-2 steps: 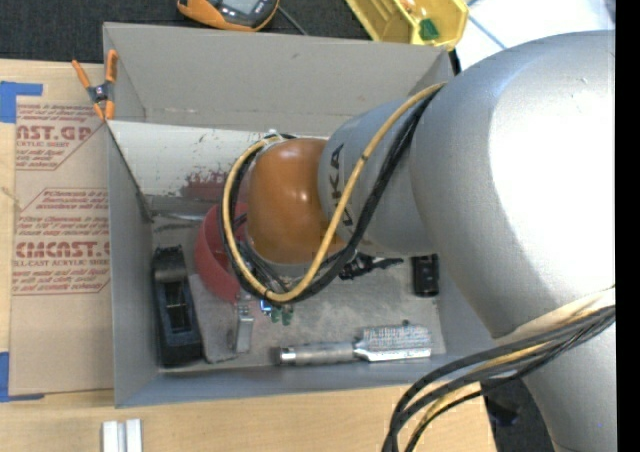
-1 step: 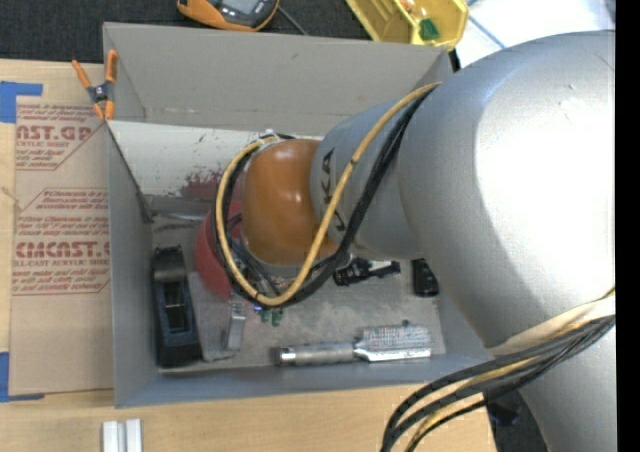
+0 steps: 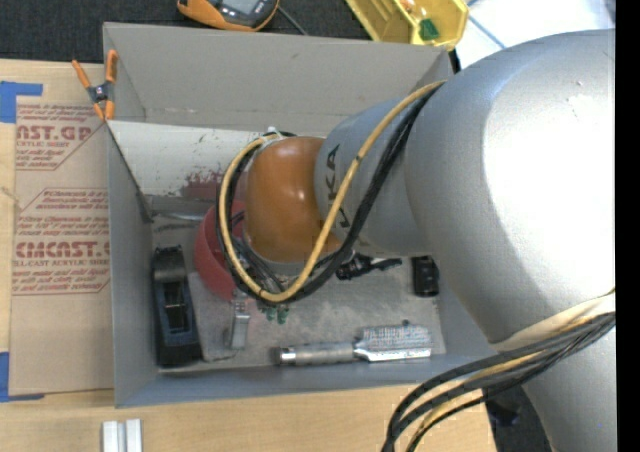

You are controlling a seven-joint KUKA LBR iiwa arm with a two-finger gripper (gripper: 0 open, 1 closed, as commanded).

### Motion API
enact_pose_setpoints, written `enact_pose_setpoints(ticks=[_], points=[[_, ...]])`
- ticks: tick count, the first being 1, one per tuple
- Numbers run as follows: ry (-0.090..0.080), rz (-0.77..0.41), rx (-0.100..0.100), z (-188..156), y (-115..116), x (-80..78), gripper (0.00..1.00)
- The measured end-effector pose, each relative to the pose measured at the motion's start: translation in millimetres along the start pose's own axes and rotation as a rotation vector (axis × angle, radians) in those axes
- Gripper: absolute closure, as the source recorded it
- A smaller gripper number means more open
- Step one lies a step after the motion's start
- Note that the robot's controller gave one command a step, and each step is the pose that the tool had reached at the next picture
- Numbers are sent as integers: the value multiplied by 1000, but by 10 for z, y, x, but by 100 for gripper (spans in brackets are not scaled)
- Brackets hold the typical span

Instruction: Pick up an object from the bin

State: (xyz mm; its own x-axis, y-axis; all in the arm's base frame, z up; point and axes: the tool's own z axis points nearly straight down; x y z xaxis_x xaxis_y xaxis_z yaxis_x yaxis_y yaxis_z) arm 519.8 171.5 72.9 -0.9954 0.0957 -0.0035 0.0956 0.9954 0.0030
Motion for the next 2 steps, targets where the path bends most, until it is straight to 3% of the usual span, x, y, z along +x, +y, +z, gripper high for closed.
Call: enact_pose_setpoints(ticks=[1, 2], points=[[-3, 51, 3, -5, 22, 20, 0], [-12, 7, -2, -55, 9, -36, 100]])
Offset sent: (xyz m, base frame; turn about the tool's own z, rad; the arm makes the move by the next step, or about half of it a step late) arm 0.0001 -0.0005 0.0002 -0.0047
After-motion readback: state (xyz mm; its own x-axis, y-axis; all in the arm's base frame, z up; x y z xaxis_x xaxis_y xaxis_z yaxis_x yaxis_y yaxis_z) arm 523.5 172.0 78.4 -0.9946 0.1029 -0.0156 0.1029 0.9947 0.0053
